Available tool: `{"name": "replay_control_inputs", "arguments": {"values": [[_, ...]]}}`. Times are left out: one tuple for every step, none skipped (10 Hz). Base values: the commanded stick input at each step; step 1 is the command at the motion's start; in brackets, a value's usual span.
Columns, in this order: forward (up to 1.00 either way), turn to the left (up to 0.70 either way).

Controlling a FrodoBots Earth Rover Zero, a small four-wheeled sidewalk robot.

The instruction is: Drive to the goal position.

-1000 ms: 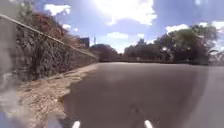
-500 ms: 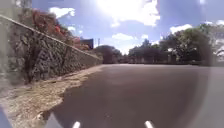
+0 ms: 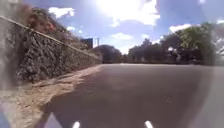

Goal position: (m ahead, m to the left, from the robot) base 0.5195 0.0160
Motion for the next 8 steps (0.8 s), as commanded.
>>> {"name": "replay_control_inputs", "arguments": {"values": [[1.0,0.0],[1.0,0.0],[1.0,0.0],[1.0,0.0],[1.0,0.0],[1.0,0.0],[1.0,0.0],[1.0,0.0]]}}
